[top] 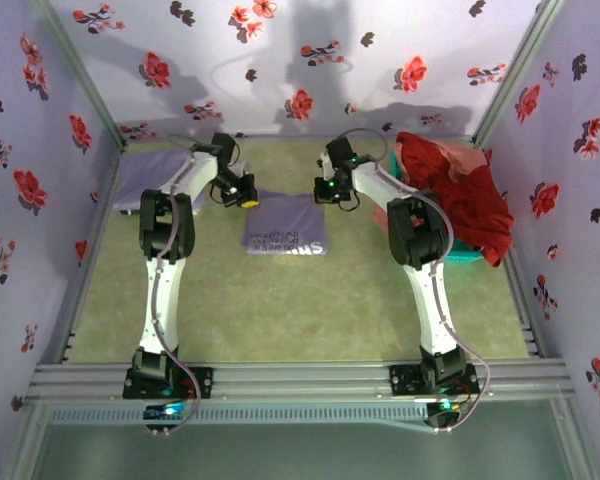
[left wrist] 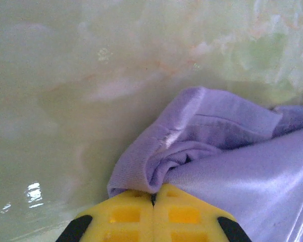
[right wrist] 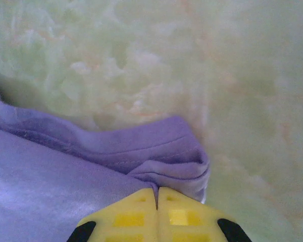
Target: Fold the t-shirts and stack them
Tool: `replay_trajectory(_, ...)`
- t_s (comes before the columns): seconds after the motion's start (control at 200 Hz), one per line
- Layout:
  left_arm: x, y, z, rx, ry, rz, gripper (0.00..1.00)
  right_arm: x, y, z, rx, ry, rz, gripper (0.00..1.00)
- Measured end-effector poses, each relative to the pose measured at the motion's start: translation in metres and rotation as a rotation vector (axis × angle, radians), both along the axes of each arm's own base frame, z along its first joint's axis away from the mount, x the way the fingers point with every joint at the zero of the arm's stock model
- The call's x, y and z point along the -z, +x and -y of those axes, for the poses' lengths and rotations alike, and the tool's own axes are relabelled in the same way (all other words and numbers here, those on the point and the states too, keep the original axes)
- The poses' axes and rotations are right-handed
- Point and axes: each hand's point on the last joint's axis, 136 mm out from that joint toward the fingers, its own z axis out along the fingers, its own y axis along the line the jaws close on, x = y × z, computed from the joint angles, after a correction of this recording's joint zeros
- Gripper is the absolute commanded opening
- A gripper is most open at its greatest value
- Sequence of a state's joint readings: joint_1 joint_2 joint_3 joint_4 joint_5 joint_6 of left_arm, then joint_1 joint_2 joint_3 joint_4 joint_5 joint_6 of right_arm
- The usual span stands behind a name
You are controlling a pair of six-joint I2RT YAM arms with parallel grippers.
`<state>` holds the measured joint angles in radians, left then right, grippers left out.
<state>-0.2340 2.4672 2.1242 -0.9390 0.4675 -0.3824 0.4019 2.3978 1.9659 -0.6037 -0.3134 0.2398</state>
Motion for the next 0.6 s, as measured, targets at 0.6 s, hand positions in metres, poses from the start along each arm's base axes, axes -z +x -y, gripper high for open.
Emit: replay_trajectory(0.6,-0.077,0.051,0.028,-0.019,-0.079,0.233,0.0,0.005,-0.007,0.007,-0.034,-0.03,-0.044,0.0)
